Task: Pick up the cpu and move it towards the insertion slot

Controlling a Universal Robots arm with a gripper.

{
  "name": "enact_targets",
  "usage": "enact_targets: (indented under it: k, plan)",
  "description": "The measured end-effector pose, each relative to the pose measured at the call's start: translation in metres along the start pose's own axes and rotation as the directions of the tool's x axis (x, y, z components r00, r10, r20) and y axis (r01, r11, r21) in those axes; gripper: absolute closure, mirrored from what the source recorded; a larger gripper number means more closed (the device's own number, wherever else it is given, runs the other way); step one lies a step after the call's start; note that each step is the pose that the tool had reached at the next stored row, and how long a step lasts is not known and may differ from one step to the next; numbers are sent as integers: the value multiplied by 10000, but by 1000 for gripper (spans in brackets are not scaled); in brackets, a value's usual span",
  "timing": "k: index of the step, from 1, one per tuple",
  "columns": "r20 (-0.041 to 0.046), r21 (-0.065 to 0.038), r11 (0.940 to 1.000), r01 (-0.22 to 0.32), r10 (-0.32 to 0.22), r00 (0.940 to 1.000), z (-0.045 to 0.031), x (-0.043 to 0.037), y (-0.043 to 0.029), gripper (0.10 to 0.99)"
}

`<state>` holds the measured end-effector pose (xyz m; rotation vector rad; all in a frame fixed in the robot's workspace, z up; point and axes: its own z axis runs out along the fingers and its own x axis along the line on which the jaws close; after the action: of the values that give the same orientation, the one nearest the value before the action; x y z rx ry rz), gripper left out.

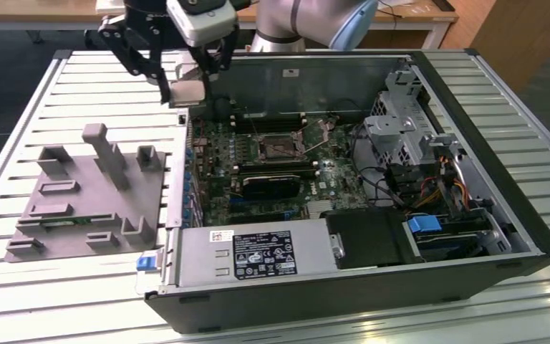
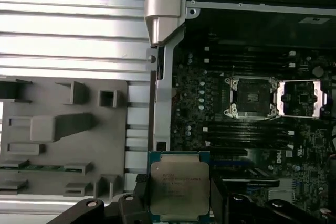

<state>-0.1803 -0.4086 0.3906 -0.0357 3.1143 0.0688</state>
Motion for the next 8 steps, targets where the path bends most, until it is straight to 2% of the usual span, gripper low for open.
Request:
enact_targets:
  k: [8]
  plan:
    - [-13,0,10000,0,0,10000,9,-361,-8,545]
